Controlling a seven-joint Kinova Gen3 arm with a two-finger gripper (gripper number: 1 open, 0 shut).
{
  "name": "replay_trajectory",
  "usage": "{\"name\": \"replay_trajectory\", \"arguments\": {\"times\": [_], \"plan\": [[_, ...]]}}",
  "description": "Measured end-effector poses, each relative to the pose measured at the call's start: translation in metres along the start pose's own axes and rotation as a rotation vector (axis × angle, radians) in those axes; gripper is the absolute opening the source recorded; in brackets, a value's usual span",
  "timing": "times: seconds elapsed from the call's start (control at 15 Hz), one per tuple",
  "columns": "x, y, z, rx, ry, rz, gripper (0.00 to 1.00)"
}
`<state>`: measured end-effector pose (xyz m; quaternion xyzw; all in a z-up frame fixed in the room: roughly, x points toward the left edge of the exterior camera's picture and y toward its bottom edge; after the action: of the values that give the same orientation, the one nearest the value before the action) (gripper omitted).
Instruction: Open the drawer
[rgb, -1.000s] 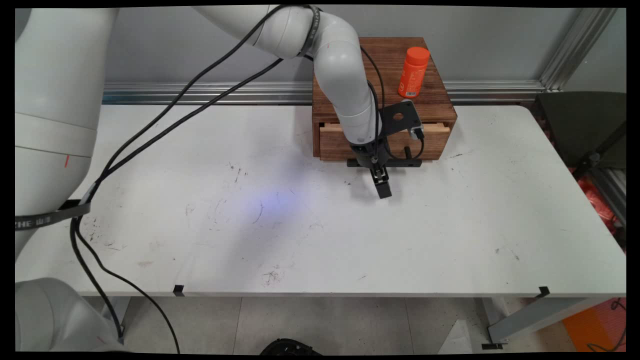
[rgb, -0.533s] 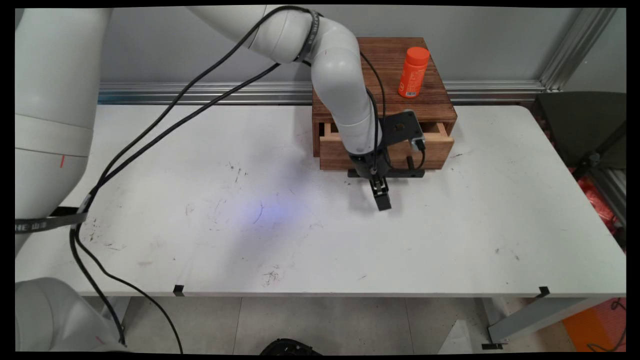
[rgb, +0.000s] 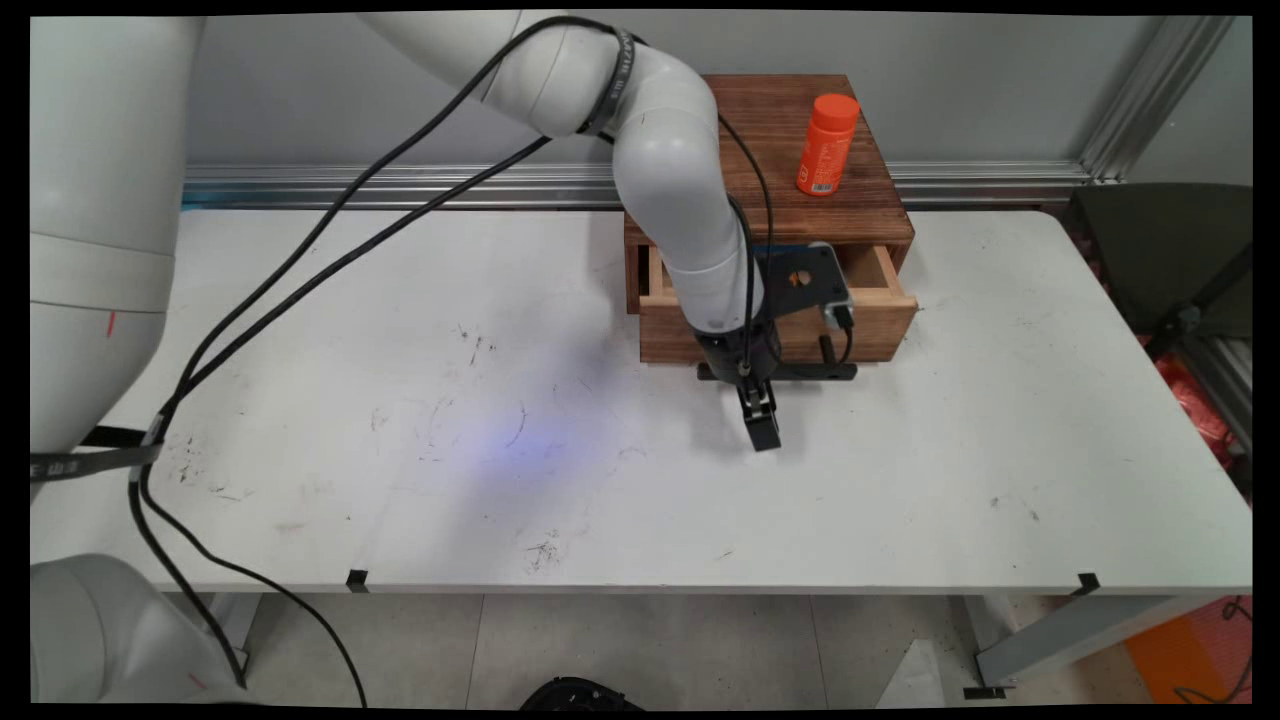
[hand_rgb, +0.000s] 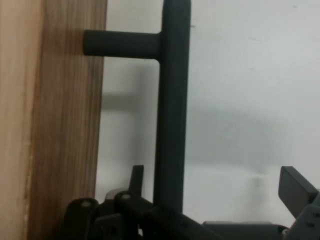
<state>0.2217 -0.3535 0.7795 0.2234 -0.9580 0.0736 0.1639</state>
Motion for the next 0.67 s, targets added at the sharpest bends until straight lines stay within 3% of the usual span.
{"name": "replay_trajectory", "arguments": {"times": [0.67], "plan": [[-0.002,0.049,-0.012,-0.037,0.007,0.031,1.0]]}}
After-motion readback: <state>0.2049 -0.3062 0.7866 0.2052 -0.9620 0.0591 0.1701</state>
